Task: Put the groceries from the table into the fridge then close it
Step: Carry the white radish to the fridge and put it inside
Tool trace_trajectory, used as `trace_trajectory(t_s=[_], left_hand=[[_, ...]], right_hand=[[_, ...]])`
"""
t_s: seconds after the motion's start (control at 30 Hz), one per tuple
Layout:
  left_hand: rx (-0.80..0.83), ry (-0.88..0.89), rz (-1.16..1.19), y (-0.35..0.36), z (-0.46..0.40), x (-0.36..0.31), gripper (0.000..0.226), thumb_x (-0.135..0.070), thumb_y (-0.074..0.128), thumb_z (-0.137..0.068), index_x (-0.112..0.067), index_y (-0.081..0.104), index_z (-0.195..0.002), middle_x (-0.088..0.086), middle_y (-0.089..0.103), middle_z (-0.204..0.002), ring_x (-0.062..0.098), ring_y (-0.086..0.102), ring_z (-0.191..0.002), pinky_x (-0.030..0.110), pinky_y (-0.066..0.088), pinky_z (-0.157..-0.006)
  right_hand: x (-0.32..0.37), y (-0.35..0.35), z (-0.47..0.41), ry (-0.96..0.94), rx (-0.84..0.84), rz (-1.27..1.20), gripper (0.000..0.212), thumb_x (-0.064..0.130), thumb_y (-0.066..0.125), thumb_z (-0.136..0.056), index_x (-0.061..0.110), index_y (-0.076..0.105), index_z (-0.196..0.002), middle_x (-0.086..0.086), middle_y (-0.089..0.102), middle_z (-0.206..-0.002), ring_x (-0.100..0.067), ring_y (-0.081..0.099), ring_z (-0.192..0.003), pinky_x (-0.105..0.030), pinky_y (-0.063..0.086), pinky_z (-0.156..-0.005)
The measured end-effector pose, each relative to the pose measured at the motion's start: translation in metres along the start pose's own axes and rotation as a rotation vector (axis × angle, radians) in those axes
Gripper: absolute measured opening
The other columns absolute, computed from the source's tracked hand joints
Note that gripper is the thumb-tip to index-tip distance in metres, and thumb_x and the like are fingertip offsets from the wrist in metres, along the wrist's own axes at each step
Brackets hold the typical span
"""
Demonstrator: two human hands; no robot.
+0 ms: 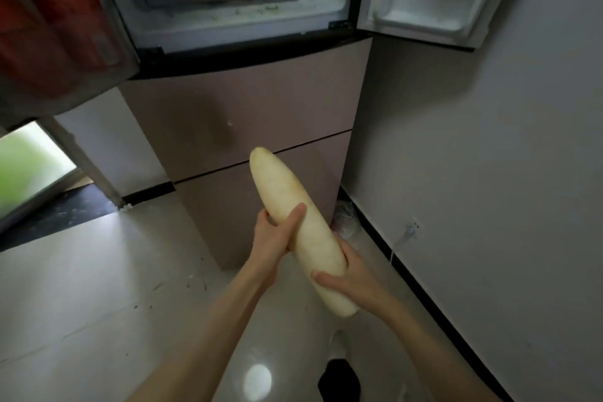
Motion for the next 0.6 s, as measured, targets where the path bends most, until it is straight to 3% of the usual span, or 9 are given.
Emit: trace_trajectory(t_s=[0.17, 0.3, 0.43, 0.5, 0.6], left_hand=[[-0.039, 0.169, -0.055, 0.051, -0.072, -0.088, 0.071, -0.04, 0.071, -0.077, -0.013, 0.039, -0.133, 0.002, 0.057, -0.122, 0.015, 0.061, -0.101, 0.028, 0.054, -0.071], [-0.089, 0.314, -0.067, 0.089, -0.119, -0.172, 0.077, -0.043, 0.071, -0.075, -0.014, 0.036, -0.138, 0.004, 0.054, -0.128, 0.018, 0.058, -0.109, 0.038, 0.053, -0.089], [-0.098, 0.449, -0.026, 0.12, -0.15, -0.256, 0.071, -0.042, 0.071, -0.075, -0.016, 0.041, -0.134, 0.001, 0.057, -0.123, 0.015, 0.06, -0.104, 0.035, 0.054, -0.085], [-0.094, 0.512, -0.018, 0.131, -0.162, -0.298, 0.064, -0.04, 0.07, -0.077, -0.017, 0.043, -0.13, 0.0, 0.058, -0.119, 0.013, 0.061, -0.1, 0.03, 0.055, -0.078], [-0.09, 0.588, -0.04, 0.138, -0.184, -0.36, 0.066, -0.043, 0.07, -0.076, -0.018, 0.041, -0.129, -0.002, 0.057, -0.117, 0.013, 0.061, -0.101, 0.031, 0.056, -0.078]], right_hand=[[0.06, -0.071, -0.087, -0.164, -0.022, 0.031, 0.073, 0.029, 0.076, -0.075, 0.028, 0.034, -0.135, 0.009, 0.052, -0.118, -0.009, 0.054, -0.105, -0.022, 0.045, -0.082], [0.127, -0.131, -0.146, -0.309, -0.054, 0.035, 0.072, 0.03, 0.075, -0.075, 0.032, 0.034, -0.134, 0.011, 0.052, -0.113, -0.006, 0.055, -0.1, -0.02, 0.047, -0.077], [0.201, -0.183, -0.19, -0.473, -0.084, 0.021, 0.068, 0.029, 0.077, -0.073, 0.043, 0.032, -0.122, 0.024, 0.049, -0.105, 0.0, 0.054, -0.097, -0.017, 0.046, -0.073], [0.234, -0.202, -0.21, -0.539, -0.124, 0.018, 0.071, 0.029, 0.077, -0.073, 0.04, 0.033, -0.127, 0.018, 0.049, -0.108, -0.001, 0.053, -0.096, -0.018, 0.045, -0.071], [0.283, -0.221, -0.243, -0.611, -0.187, 0.01, 0.074, 0.032, 0.076, -0.073, 0.033, 0.031, -0.131, 0.01, 0.044, -0.113, -0.004, 0.05, -0.092, -0.018, 0.044, -0.067]])
Point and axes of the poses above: each hand's wrist, its own z-axis away from the middle knuckle, its own y-axis out of the palm, x = y × z, the point moved 4 cm from there along -z, towards the middle knuckle
